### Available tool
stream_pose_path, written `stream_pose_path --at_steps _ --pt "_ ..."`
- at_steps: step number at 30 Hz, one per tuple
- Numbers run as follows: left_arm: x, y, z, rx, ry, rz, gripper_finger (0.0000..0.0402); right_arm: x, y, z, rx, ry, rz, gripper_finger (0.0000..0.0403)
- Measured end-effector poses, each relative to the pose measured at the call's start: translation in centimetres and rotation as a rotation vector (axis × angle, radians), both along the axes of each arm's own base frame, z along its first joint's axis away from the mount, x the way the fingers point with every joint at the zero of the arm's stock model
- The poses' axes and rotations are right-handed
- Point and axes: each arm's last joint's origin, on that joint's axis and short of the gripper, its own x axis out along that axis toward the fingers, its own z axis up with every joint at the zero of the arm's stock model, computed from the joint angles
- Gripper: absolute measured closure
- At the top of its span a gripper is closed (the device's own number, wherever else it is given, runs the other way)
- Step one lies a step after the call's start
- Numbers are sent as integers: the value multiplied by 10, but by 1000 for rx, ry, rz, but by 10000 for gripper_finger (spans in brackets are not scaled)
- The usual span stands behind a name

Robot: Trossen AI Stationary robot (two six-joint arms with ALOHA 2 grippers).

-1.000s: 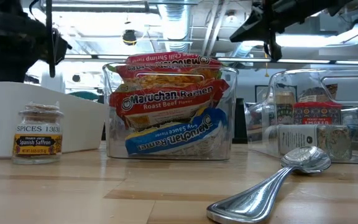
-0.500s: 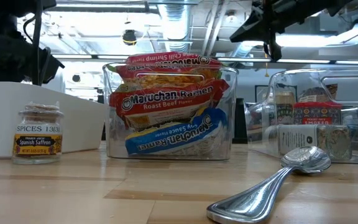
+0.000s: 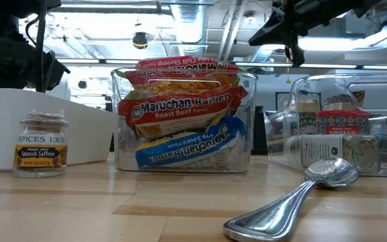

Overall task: Pick & Place Food Item
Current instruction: Put the blue baby spoon into the white bin, then put the bottom black spoon into the white bin

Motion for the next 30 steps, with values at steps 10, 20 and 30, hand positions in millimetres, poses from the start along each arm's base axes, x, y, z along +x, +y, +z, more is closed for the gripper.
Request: stream_pose_path --at_steps 10,20,30 --pt "0 0 0 12 -5 0 310 0 0 0 0 0 0 402" --pt "0 0 0 14 -6 0 304 0 0 0 -1 1 1 402" --pt "-5 3 19 -55 -129 30 319 0 0 0 -1 2 1 402"
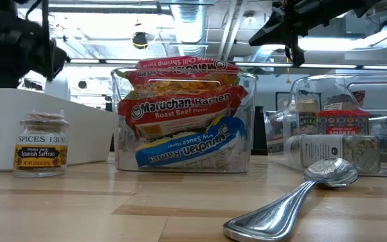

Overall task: Pick & Place Food Item
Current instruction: Put the bottom black spoon into the white bin

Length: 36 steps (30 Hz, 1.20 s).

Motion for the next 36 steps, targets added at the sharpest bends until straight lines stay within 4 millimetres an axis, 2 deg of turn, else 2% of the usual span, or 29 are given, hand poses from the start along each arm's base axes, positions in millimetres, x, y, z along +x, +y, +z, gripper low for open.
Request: stream_pose_path --at_steps 4,9,20,24,29,36 --pt "-5 4 15 -30 -118 52 331 0 0 0 0 5 0 402" --pt "-8 9 38 -30 -348 98 347 0 0 0 1 5 0 402" --pt "1 7 99 -20 -992 -16 372 -1 0 -1 2 12 0 402" --pt "3 5 116 -51 -1165 -18 379 -1 0 -1 2 12 0 402" --pt "2 0 127 -110 -1265 -24 388 -1 0 -1 2 12 -1 402" --pt "2 -17 123 -180 -1249 -85 400 -1 0 -1 2 12 -1 402"
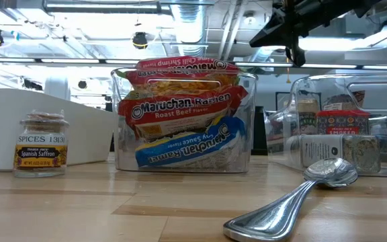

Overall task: Pick & Place Food Item
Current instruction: Put the bottom black spoon into the white bin

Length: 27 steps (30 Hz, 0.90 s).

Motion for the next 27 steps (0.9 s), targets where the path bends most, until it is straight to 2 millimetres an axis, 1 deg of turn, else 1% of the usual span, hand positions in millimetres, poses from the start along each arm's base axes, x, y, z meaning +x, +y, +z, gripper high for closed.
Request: stream_pose_path --at_steps 6,11,15,19,23,27 --pt "1 -25 -13 -126 113 -104 400 0 0 0 0 0 0 402" --pt "-3 -54 -29 -244 259 -205 401 0 0 0 0 0 0 402" --pt "-12 -77 -43 -364 396 -277 401 0 0 0 0 0 0 402" --pt "-25 -98 -54 -474 532 -333 401 0 0 0 1 -1 0 402" --pt "-39 -110 -67 -553 694 -324 401 0 0 0 1 -1 0 402" --pt "-53 -110 -84 -599 904 -223 401 0 0 0 0 -1 -2 402"
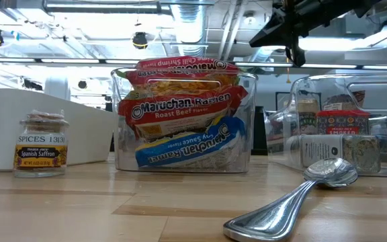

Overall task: Pick & Place Food Item
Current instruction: Put the bottom black spoon into the white bin

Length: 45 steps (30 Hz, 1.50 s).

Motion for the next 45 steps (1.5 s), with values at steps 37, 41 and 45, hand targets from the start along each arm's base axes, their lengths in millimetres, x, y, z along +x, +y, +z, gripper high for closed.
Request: stream_pose_path --at_steps 37,41,45 --pt "32 19 21 372 -415 198 401 -13 2 9 -28 -21 164 402" --pt "34 18 27 480 -532 155 400 -30 6 31 -25 -164 267 402" --pt "36 19 29 606 -608 110 398 -54 11 50 -45 -284 313 402"
